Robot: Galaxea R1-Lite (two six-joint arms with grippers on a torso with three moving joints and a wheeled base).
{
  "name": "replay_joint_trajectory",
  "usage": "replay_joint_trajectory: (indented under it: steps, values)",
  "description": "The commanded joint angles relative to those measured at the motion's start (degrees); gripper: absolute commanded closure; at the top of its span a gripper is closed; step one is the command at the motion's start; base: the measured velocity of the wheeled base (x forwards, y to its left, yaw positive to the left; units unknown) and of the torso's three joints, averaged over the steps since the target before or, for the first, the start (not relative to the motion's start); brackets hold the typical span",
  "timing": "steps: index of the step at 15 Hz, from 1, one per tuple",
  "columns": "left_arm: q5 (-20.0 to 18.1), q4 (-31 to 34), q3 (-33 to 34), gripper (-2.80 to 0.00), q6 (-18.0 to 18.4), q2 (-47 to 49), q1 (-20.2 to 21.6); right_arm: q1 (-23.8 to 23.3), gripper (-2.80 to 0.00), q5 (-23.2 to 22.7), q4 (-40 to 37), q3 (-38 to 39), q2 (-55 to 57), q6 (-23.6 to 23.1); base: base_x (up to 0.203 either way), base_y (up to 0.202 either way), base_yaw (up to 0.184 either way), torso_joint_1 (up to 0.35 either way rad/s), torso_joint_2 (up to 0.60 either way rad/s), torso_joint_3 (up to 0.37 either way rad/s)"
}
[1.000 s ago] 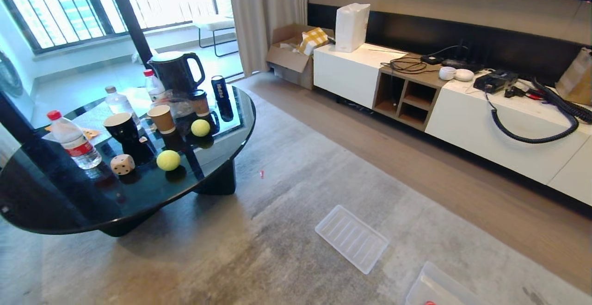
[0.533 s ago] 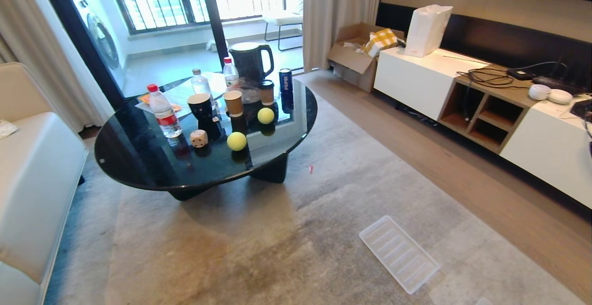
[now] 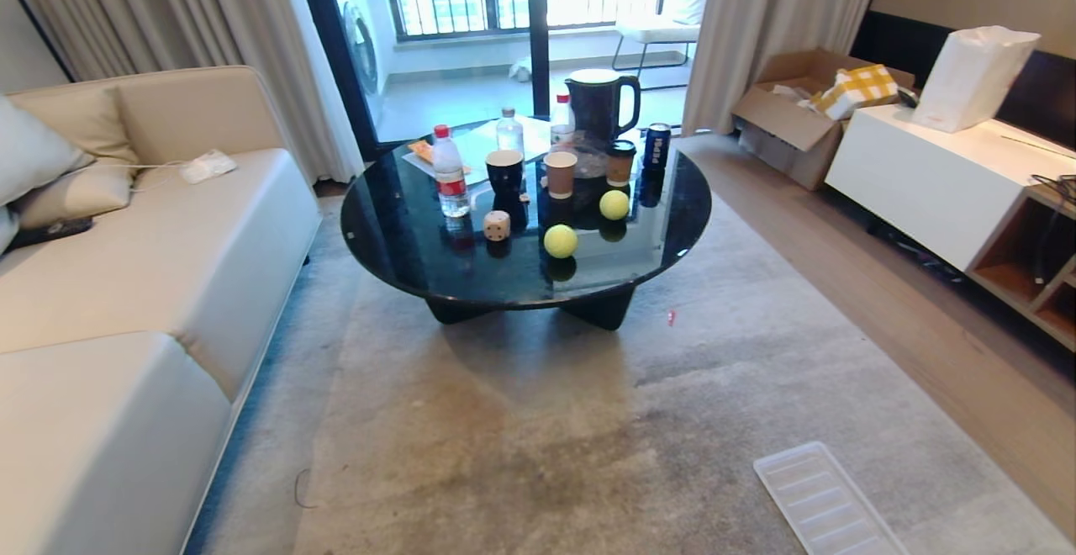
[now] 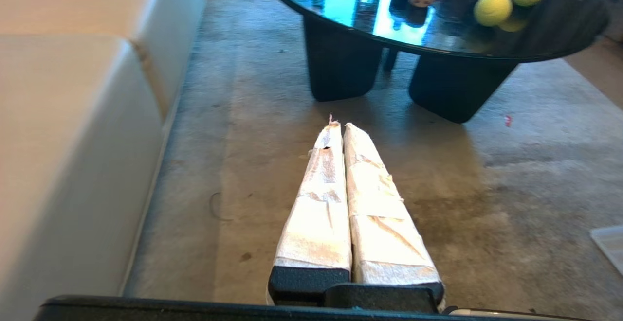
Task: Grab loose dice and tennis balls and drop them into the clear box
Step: Pick up the ball on the table
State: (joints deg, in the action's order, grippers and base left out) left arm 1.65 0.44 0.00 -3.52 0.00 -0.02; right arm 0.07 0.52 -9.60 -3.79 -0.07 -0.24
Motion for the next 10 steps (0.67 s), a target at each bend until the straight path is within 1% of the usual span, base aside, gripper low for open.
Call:
replay_joint_trajectory:
  steps: [1, 4, 10]
  values:
    - [0.02, 0.0, 0.0, 0.0, -0.08, 0.0, 0.02, 0.01, 0.0, 0.0, -0.07, 0.01, 0.07, -0.02, 0.003, -0.009, 0.164, 0.002, 0.01, -0.002]
    - [0.02, 0.0, 0.0, 0.0, -0.08, 0.0, 0.02, 0.01, 0.0, 0.0, -0.07, 0.01, 0.07, -0.02, -0.009, -0.007, 0.124, 0.0, 0.0, 0.003]
    - [0.02, 0.0, 0.0, 0.0, -0.28, 0.0, 0.02, 0.01, 0.0, 0.0, -0.07, 0.01, 0.07, -0.02, 0.0, 0.0, 0.0, 0.0, 0.0, 0.0]
